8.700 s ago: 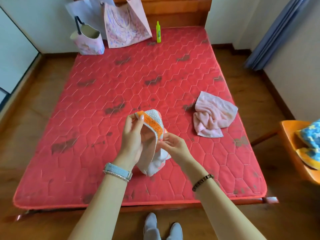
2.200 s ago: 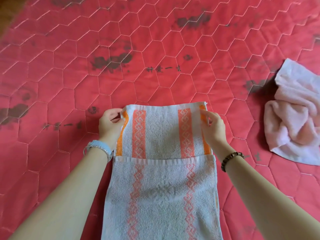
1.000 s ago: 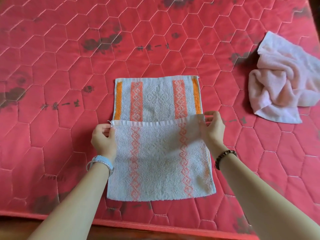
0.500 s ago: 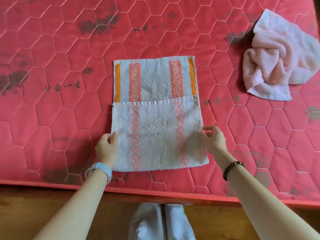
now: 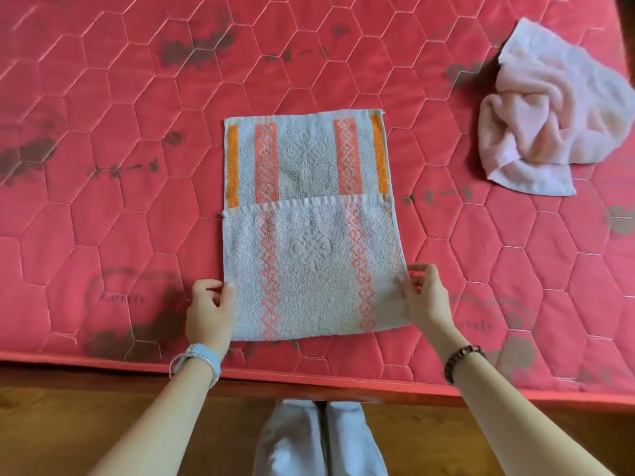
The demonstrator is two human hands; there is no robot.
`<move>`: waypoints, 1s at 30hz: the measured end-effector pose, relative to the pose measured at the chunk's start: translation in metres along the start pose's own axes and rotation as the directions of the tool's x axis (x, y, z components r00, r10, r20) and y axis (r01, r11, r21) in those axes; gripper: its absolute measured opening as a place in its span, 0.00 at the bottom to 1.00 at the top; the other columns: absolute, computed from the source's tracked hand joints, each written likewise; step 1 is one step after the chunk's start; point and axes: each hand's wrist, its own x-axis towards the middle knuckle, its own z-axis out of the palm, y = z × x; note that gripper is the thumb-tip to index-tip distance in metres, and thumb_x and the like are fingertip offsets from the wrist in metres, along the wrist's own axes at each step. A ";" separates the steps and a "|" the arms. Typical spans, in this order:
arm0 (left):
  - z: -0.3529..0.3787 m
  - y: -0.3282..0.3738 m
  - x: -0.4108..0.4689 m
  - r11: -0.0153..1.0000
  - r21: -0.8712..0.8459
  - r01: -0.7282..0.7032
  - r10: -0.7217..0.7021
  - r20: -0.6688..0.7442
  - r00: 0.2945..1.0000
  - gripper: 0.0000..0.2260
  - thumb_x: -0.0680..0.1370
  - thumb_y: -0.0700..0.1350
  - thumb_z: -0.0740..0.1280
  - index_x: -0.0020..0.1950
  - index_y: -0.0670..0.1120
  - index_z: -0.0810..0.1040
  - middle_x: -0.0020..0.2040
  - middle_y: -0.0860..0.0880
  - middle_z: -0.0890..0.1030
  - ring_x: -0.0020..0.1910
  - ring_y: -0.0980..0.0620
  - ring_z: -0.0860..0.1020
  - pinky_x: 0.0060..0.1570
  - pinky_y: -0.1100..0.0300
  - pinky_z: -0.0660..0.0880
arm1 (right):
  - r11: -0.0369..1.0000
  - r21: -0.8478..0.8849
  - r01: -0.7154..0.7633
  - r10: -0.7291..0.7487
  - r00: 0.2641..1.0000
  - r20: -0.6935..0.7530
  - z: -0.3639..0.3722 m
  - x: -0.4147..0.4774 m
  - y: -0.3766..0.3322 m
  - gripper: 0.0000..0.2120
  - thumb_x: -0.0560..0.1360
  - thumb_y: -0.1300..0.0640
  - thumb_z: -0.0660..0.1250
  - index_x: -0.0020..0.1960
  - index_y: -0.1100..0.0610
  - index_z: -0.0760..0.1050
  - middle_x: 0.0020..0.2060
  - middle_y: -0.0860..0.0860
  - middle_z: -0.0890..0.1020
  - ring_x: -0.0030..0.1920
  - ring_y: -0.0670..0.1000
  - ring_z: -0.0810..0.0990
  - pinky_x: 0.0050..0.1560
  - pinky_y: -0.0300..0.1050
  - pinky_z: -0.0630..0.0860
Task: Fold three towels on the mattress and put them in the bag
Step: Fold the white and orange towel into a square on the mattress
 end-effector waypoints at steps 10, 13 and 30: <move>0.080 0.042 -0.028 0.659 0.261 -0.705 0.661 0.247 0.709 0.23 0.77 0.34 0.64 0.73 0.40 0.70 0.75 0.43 0.71 0.75 0.43 0.67 0.75 0.49 0.59 | 0.540 -0.530 0.654 -0.660 0.720 0.215 0.082 -0.016 -0.028 0.25 0.77 0.62 0.61 0.73 0.59 0.67 0.73 0.54 0.68 0.74 0.55 0.65 0.73 0.52 0.64; 0.097 0.040 -0.030 0.473 0.399 -0.786 0.690 0.388 0.612 0.26 0.79 0.44 0.55 0.78 0.42 0.64 0.78 0.45 0.66 0.78 0.47 0.63 0.75 0.48 0.56 | 0.485 -0.535 0.692 -0.643 0.697 0.318 0.102 -0.016 -0.025 0.26 0.80 0.54 0.50 0.77 0.58 0.59 0.77 0.52 0.61 0.78 0.52 0.57 0.75 0.54 0.58; 0.036 -0.012 0.018 0.437 0.533 -0.724 0.662 0.355 0.661 0.31 0.81 0.55 0.53 0.80 0.38 0.58 0.81 0.42 0.57 0.81 0.46 0.55 0.77 0.44 0.55 | 0.588 -0.635 0.501 -0.550 0.823 0.140 0.063 -0.004 0.007 0.31 0.80 0.44 0.50 0.80 0.55 0.50 0.79 0.51 0.52 0.79 0.50 0.48 0.78 0.52 0.48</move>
